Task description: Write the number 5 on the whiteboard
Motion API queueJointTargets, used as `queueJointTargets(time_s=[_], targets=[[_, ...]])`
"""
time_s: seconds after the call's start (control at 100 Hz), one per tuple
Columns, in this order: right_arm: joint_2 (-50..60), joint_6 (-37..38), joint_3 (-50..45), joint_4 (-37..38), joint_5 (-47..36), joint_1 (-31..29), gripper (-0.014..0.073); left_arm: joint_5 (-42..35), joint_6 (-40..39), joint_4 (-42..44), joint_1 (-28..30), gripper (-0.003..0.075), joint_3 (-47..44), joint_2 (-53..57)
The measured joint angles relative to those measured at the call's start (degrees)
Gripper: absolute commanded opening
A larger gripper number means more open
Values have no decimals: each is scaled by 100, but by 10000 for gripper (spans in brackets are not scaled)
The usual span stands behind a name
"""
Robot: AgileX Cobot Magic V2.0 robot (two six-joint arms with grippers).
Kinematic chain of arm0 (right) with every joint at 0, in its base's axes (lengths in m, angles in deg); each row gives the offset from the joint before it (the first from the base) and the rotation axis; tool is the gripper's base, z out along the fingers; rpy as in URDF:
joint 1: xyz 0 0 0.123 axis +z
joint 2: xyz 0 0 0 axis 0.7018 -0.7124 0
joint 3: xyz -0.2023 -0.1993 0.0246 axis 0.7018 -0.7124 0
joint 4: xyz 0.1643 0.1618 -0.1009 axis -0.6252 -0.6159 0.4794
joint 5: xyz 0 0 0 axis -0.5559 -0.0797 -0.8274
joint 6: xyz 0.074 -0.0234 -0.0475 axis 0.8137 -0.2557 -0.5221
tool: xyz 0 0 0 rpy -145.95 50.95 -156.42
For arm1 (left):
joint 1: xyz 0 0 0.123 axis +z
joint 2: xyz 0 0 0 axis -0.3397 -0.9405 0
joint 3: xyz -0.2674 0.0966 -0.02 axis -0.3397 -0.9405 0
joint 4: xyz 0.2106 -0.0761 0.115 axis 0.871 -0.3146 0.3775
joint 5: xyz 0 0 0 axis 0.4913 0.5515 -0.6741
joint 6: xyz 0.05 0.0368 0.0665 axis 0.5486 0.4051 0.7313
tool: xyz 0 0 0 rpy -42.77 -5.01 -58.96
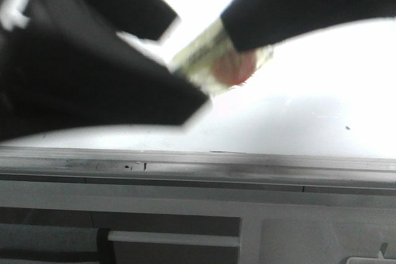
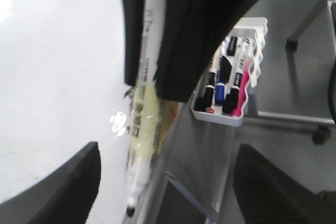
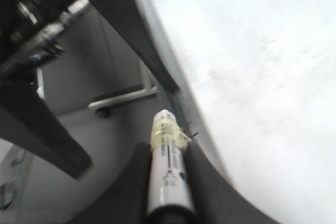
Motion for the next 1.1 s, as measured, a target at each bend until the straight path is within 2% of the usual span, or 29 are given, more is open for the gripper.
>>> queueJointTargets(time_s=[0.12,0.19,0.35,0.54,0.72,1.01,1.101], targets=[[118,0,0,-9,-482,0,-62,275,0,-350,427,482,0,686],[120,0,0,3,-785,0,-62,404,0,-508,661,434,0,1040],[120,0,0,569,-1500,0,-62,461,-65,-908,1296,262,-293,1911],[120,0,0,795,-1879,0,-62,278,-107,-1531,2030,-22,-899,2501],[120,0,0,918,-1890,0,-59,42,-107,-2071,2326,-20,-1220,2595],[120,0,0,1141,-1880,0,-59,-4,-107,-2161,2328,-20,-1249,2595],[185,0,76,1492,-1650,-51,-59,-4,-107,-2171,2328,-20,-1249,2595]])
